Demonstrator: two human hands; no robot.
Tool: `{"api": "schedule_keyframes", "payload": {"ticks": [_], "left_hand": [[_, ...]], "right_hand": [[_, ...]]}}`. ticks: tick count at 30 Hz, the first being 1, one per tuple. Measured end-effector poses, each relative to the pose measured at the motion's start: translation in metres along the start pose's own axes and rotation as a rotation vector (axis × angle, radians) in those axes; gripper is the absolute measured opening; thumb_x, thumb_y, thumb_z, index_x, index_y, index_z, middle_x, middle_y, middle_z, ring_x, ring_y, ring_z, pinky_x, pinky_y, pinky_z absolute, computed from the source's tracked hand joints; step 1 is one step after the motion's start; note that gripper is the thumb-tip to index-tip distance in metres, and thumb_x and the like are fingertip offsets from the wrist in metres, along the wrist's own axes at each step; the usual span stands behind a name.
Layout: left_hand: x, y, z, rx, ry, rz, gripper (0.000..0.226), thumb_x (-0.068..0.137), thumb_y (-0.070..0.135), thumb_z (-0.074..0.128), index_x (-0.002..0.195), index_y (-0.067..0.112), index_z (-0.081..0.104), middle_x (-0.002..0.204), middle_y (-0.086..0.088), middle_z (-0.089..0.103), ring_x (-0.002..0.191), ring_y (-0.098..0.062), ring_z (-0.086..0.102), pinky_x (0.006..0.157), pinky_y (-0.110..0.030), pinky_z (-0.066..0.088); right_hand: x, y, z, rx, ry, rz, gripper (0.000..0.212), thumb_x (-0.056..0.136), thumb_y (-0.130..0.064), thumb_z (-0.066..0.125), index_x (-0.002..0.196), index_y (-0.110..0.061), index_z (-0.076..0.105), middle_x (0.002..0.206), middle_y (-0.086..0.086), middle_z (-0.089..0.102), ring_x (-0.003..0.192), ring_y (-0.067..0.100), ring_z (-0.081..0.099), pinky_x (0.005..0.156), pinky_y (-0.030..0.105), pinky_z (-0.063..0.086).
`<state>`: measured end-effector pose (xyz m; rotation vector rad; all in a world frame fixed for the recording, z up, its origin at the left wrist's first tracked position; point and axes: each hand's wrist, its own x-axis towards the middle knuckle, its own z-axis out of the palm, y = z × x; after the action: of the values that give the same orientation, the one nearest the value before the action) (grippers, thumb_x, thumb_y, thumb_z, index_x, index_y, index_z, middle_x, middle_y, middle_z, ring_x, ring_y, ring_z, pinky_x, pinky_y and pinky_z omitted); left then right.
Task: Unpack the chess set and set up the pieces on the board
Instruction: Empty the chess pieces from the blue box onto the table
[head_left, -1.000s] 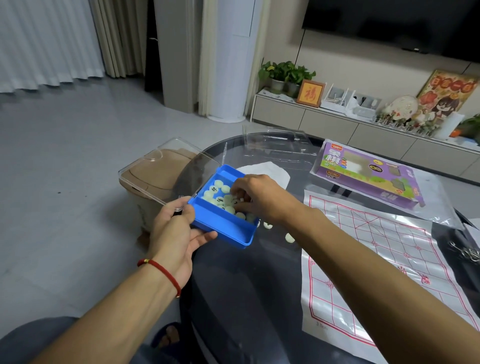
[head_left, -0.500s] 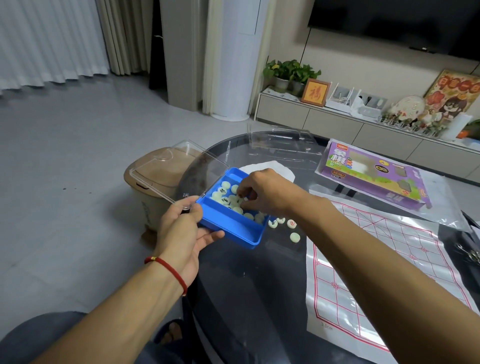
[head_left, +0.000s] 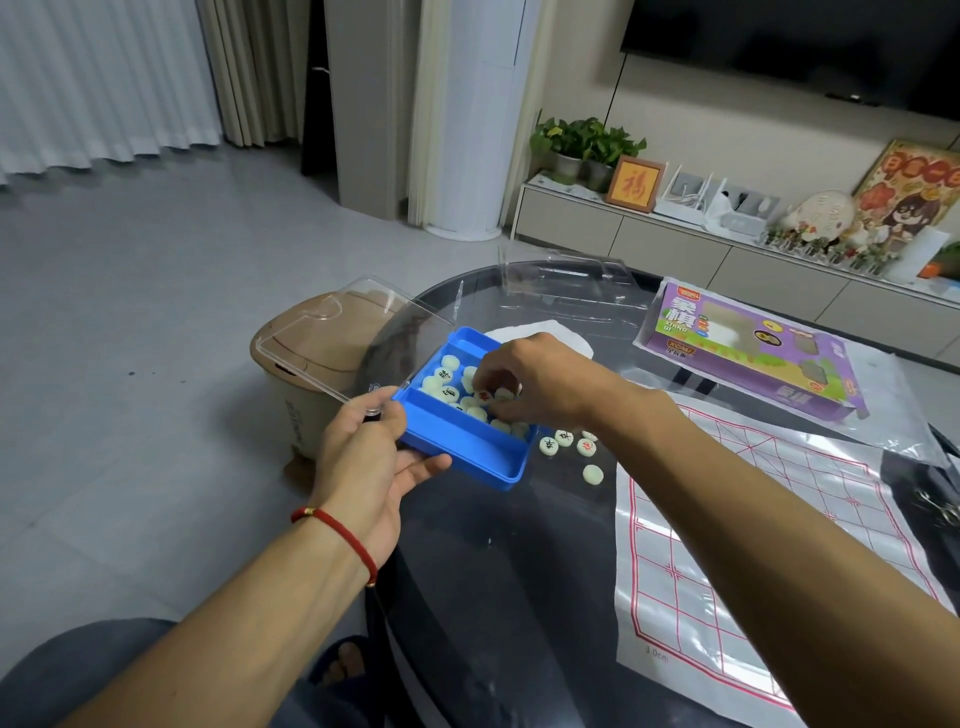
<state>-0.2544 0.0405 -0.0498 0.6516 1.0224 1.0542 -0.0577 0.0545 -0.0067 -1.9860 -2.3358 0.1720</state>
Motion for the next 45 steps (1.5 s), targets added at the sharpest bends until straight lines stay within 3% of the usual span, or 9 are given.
{"api": "schedule_keyframes", "payload": {"ticks": [6,11,15,22,27,30,36,42,45], "left_hand": [[-0.001,-0.001,0.001,0.007,0.001,0.005,0.020,0.104,0.016,0.052,0.122,0.017,0.059,0.112,-0.011,0.071,0.089,-0.027,0.075,0.063,-0.036,0.060],[-0.001,-0.002,0.001,0.015,0.018,0.007,0.020,0.103,0.016,0.052,0.121,0.017,0.060,0.113,-0.012,0.070,0.091,-0.029,0.074,0.063,-0.037,0.060],[0.000,-0.003,0.001,0.019,0.020,0.004,0.020,0.103,0.016,0.052,0.122,0.017,0.060,0.114,-0.013,0.069,0.091,-0.030,0.074,0.062,-0.036,0.060],[0.002,-0.003,-0.001,0.031,0.012,0.012,0.021,0.103,0.016,0.053,0.123,0.017,0.059,0.115,-0.013,0.069,0.092,-0.031,0.074,0.063,-0.037,0.060],[0.003,-0.003,-0.002,0.030,0.018,-0.005,0.018,0.104,0.015,0.051,0.120,0.019,0.059,0.115,-0.010,0.069,0.093,-0.028,0.074,0.061,-0.035,0.060],[0.005,-0.001,-0.006,0.018,0.043,0.001,0.019,0.104,0.014,0.050,0.121,0.018,0.058,0.117,-0.011,0.068,0.094,-0.029,0.073,0.055,-0.032,0.059],[0.010,0.007,-0.006,-0.033,0.078,0.005,0.016,0.105,0.013,0.048,0.118,0.019,0.055,0.120,-0.014,0.066,0.095,-0.030,0.071,0.053,-0.030,0.058],[0.005,0.006,-0.004,-0.024,0.058,0.008,0.016,0.105,0.013,0.049,0.117,0.020,0.056,0.118,-0.012,0.066,0.092,-0.027,0.072,0.055,-0.031,0.059],[0.005,0.006,-0.007,-0.016,0.051,0.016,0.020,0.105,0.013,0.049,0.123,0.018,0.055,0.117,-0.010,0.067,0.092,-0.026,0.072,0.055,-0.030,0.059]], "right_hand": [[0.000,-0.002,0.006,0.024,0.038,0.003,0.018,0.089,-0.020,0.070,0.107,-0.020,0.073,0.098,-0.003,0.072,0.092,0.018,0.064,0.081,0.033,0.054],[0.003,-0.005,0.007,0.013,-0.010,0.026,0.022,0.091,-0.021,0.070,0.113,-0.021,0.072,0.105,0.000,0.072,0.095,0.018,0.064,0.084,0.034,0.055],[0.005,-0.006,0.006,-0.023,-0.022,0.048,0.020,0.089,-0.018,0.069,0.109,-0.021,0.073,0.101,0.001,0.071,0.093,0.018,0.061,0.076,0.028,0.047],[0.005,-0.003,0.008,-0.099,0.025,0.013,0.028,0.083,-0.010,0.070,0.109,-0.022,0.070,0.100,0.004,0.070,0.092,0.025,0.060,0.072,0.030,0.044],[-0.004,0.009,-0.009,0.118,0.132,0.043,0.022,0.081,-0.008,0.070,0.100,-0.019,0.074,0.089,-0.002,0.076,0.079,0.015,0.068,0.079,0.034,0.057],[-0.016,0.031,-0.025,0.233,0.227,0.139,0.017,0.083,-0.010,0.073,0.098,-0.017,0.075,0.088,-0.003,0.077,0.077,0.007,0.072,0.076,0.020,0.058],[-0.037,0.059,0.003,0.030,-0.072,0.246,0.017,0.087,-0.018,0.077,0.103,-0.021,0.076,0.098,-0.003,0.075,0.086,0.012,0.070,0.075,0.026,0.058],[-0.031,0.044,0.011,0.001,-0.122,0.174,0.029,0.089,-0.021,0.076,0.118,-0.021,0.074,0.109,-0.001,0.073,0.095,0.018,0.068,0.085,0.030,0.058],[-0.028,0.048,0.005,-0.007,-0.084,0.162,0.023,0.087,-0.022,0.078,0.110,-0.024,0.076,0.104,-0.003,0.075,0.091,0.017,0.068,0.084,0.037,0.060]]}}
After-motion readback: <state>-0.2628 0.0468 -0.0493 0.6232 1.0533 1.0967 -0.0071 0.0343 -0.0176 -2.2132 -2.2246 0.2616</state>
